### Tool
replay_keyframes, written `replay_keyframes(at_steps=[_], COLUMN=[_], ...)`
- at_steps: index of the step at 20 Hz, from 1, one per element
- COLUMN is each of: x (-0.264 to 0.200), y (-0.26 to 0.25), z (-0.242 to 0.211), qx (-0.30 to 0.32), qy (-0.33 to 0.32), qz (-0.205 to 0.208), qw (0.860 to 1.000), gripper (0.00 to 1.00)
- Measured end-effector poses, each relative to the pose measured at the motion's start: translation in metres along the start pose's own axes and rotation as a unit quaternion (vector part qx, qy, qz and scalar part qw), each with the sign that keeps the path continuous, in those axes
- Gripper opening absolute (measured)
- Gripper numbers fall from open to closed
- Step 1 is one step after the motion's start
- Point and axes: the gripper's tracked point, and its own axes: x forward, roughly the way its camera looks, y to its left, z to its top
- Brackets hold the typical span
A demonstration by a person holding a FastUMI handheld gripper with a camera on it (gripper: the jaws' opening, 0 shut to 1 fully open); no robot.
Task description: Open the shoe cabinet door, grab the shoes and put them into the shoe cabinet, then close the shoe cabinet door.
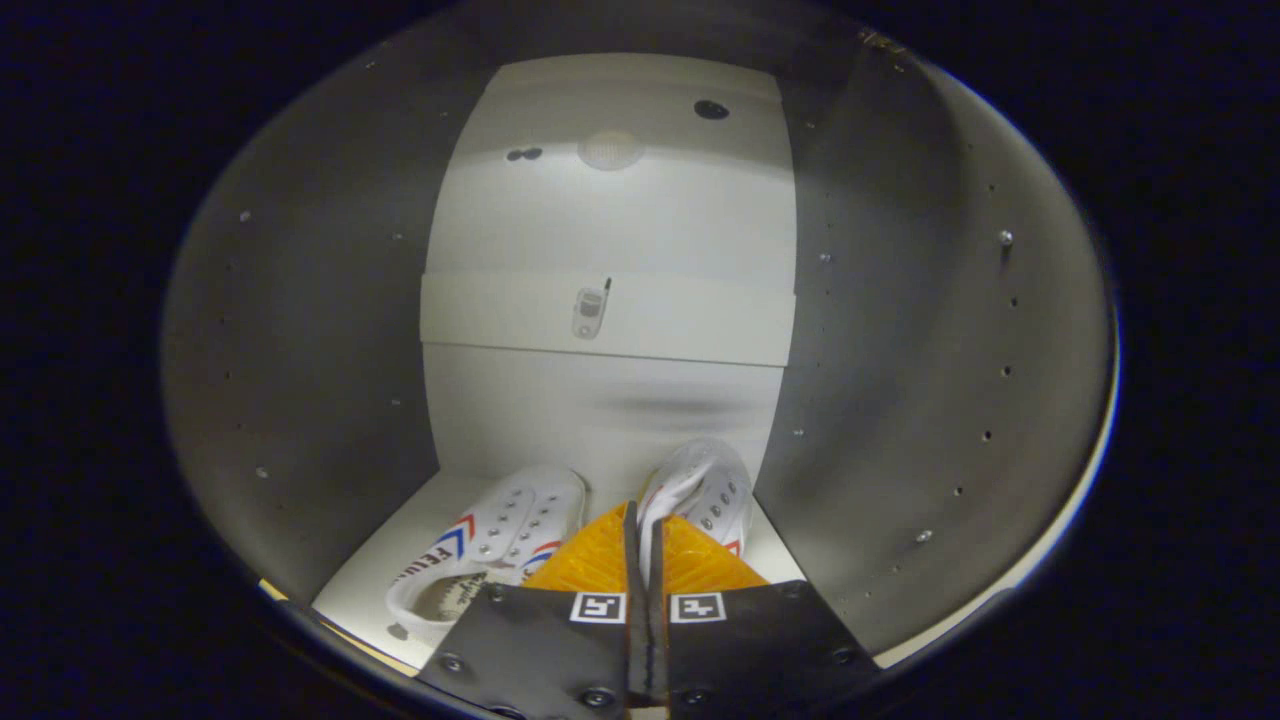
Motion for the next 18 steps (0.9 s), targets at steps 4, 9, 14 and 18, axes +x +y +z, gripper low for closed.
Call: replay_keyframes(at_steps=[4, 9, 14, 18], x=[0.012, 0.017, 0.018, 0.018], y=[-0.002, 0.011, 0.017, 0.016], z=[-0.016, -0.027, -0.035, -0.038], qx=[-0.005, -0.019, -0.027, -0.021], qy=[0.024, 0.036, 0.045, 0.052], qz=[0.006, 0.024, 0.031, 0.028], qw=[1.000, 0.999, 0.998, 0.998], gripper=[0.02, 0.02, 0.03, 0.03])
